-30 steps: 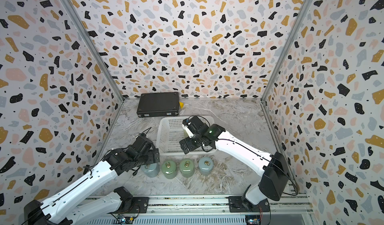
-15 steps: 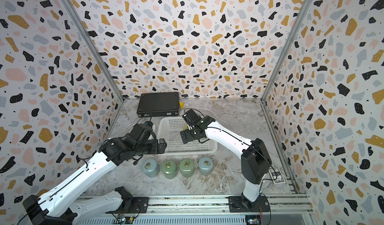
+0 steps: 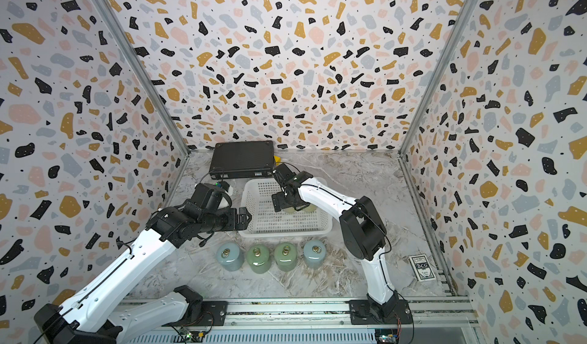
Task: Take the tea canister out of the basket
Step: Pick up the tea canister from the basket.
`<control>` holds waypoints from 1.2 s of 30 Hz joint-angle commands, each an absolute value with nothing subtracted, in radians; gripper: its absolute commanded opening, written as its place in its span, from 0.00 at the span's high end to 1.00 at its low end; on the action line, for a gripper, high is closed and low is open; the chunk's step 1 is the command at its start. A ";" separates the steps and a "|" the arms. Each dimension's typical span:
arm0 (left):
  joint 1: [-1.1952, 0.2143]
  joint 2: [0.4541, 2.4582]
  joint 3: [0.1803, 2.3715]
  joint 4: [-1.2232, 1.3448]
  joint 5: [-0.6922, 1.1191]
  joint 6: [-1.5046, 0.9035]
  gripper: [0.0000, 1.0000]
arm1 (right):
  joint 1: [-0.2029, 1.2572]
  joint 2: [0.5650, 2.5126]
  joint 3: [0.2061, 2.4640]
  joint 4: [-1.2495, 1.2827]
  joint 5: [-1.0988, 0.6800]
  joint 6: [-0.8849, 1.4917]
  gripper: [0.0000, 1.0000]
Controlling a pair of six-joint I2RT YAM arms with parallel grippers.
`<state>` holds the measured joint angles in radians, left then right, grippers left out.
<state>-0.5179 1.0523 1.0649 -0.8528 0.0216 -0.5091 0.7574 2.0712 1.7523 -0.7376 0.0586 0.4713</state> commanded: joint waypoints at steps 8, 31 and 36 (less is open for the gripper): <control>-0.508 1.093 1.143 -0.856 0.023 -0.480 0.01 | 0.729 2.137 1.865 -0.769 0.106 0.472 0.03; -0.508 1.130 1.167 -0.837 0.044 -0.483 0.01 | 0.727 2.308 2.013 -0.854 0.111 0.386 0.08; -0.508 1.126 1.169 -0.841 0.043 -0.484 0.01 | 0.727 2.321 2.016 -0.855 0.110 0.382 0.08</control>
